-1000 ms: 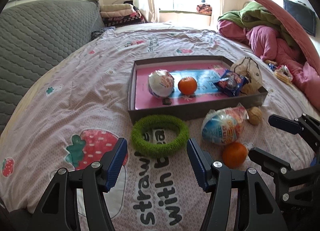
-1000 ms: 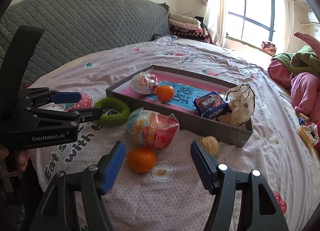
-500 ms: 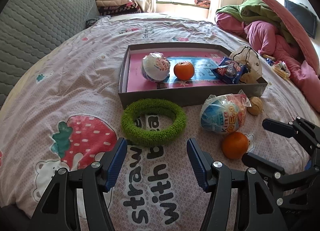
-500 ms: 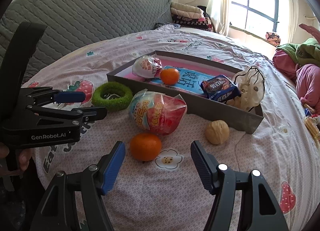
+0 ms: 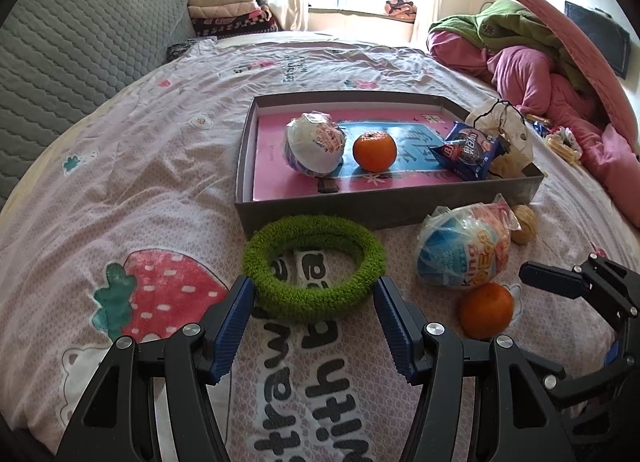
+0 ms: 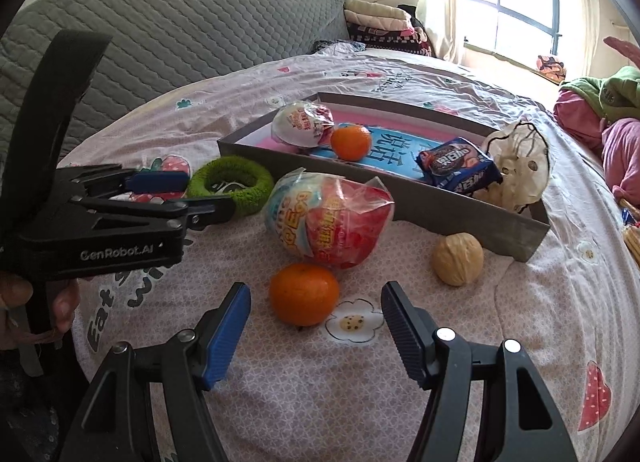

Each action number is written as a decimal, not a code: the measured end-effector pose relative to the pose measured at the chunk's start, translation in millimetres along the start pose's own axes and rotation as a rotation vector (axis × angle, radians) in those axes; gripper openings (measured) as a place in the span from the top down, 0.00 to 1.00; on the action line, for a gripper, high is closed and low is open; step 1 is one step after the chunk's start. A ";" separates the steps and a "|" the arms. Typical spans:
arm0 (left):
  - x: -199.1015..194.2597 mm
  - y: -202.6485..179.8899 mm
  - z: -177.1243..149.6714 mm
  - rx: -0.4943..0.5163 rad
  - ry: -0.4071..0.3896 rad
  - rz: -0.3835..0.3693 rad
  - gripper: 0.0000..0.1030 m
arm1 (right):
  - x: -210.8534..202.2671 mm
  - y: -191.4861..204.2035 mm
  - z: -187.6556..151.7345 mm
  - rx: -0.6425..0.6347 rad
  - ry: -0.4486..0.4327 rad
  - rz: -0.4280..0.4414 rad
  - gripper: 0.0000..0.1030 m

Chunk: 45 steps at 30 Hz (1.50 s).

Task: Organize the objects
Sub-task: 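Move the left tool onto the green fuzzy ring and close on it, then close the right tool on an orange while the left tool lifts the green ring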

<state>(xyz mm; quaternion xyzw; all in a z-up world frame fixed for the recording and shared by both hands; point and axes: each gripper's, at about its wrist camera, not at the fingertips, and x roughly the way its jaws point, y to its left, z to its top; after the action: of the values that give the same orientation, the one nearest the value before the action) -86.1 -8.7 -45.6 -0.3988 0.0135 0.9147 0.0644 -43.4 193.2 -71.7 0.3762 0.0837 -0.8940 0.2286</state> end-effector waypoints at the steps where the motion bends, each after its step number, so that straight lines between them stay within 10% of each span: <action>1: 1.6 1.2 1.1 -0.003 -0.001 -0.002 0.36 | 1.3 0.6 -0.4 0.001 0.002 0.002 0.35; 25: 41.1 28.5 20.8 -0.104 0.030 -0.080 0.32 | 24.5 2.8 -1.0 0.023 0.038 0.029 0.40; 37: 31.9 15.6 19.0 -0.056 0.021 -0.117 0.85 | 22.3 -11.4 -4.2 0.141 0.030 0.109 0.40; 41: 23.1 4.7 18.0 -0.004 -0.004 -0.125 0.87 | 21.8 -12.7 -4.7 0.143 0.024 0.074 0.62; 45: 19.6 -1.0 15.5 0.018 -0.015 -0.117 0.87 | 21.3 -17.1 -5.9 0.160 0.019 0.096 0.63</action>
<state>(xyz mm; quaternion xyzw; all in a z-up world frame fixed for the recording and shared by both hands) -110.5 -4.5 -49.4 -0.3914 -0.0019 0.9122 0.1215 -60.8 202.8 -91.4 0.4055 -0.0039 -0.8822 0.2394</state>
